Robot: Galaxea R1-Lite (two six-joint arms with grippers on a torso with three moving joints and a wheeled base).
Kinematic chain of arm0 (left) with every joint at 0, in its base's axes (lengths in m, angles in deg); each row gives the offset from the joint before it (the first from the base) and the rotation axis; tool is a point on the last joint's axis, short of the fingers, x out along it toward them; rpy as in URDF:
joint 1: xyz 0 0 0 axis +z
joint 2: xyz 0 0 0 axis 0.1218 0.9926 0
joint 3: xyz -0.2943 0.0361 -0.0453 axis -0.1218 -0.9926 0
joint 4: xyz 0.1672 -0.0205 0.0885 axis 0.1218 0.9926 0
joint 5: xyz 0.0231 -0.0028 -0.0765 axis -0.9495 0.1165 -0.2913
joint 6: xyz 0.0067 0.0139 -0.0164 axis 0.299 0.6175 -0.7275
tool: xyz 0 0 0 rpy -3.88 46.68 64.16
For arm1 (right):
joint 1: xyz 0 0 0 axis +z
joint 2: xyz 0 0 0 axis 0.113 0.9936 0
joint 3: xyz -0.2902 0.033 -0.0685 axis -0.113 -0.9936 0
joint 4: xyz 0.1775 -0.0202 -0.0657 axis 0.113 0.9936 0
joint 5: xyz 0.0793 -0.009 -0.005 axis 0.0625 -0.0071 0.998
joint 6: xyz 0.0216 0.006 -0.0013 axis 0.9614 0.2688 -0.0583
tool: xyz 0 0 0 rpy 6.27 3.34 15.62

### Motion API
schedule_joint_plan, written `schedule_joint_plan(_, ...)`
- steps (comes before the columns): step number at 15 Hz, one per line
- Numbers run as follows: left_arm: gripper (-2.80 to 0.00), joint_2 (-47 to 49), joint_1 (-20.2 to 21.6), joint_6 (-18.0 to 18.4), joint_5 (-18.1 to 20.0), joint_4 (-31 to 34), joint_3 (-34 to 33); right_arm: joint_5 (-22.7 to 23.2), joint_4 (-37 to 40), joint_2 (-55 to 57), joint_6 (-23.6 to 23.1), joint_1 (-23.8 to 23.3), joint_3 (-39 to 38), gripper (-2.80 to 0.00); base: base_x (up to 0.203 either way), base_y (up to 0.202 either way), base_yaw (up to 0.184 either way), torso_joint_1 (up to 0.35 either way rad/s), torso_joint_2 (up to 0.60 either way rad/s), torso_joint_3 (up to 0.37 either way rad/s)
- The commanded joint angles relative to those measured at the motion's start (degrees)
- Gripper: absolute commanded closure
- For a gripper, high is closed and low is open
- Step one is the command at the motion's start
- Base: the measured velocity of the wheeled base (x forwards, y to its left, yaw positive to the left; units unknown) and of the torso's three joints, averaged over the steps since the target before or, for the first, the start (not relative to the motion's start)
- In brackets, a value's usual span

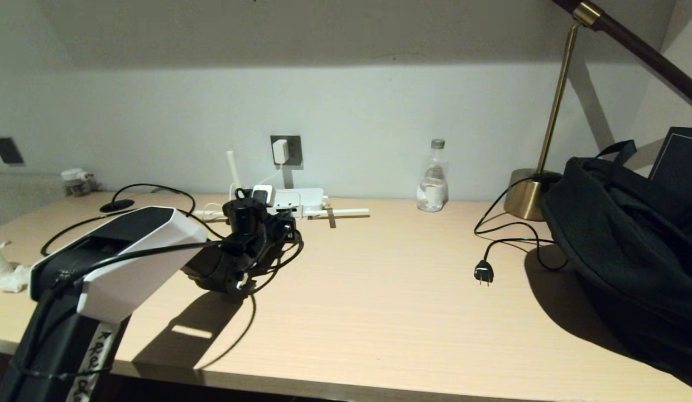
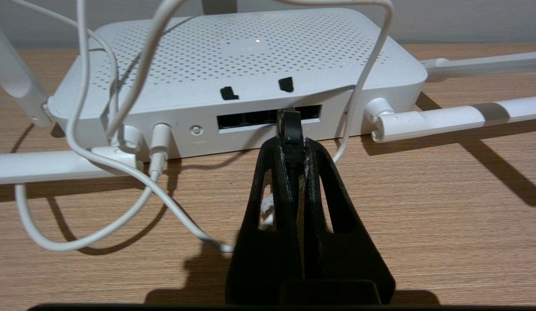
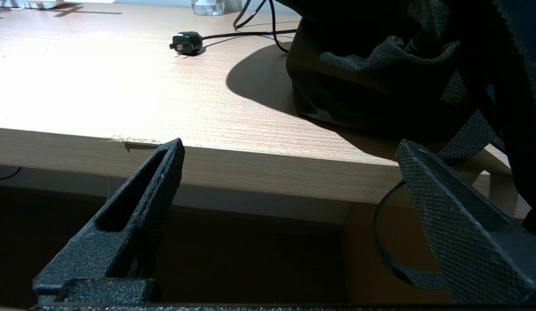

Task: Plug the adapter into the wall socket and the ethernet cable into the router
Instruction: Align cable and router interface

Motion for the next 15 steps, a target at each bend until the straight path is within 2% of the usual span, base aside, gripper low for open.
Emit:
schedule_joint_plan(1, 0.00, 0.0, -0.7, -0.2, -0.5, 0.2, 0.5, 0.0, 0.0, 0.0, 0.0, 0.0, 0.0, -2.80, 0.000, 0.000, 0.000, 0.000, 0.00, 0.000)
schedule_joint_plan(5, 0.00, 0.8, -1.8, -1.7, -3.8, 3.1, 4.4, 0.1, 0.0, 0.0, 0.1, 0.0, 0.0, -2.80, 0.000, 0.000, 0.000, 0.000, 0.00, 0.000)
schedule_joint_plan(15, 0.00, -0.7, -1.6, -3.6, -6.5, 2.5, 1.6, 0.1, 0.0, 0.0, 0.1, 0.0, 0.0, -2.80, 0.000, 0.000, 0.000, 0.000, 0.00, 0.000)
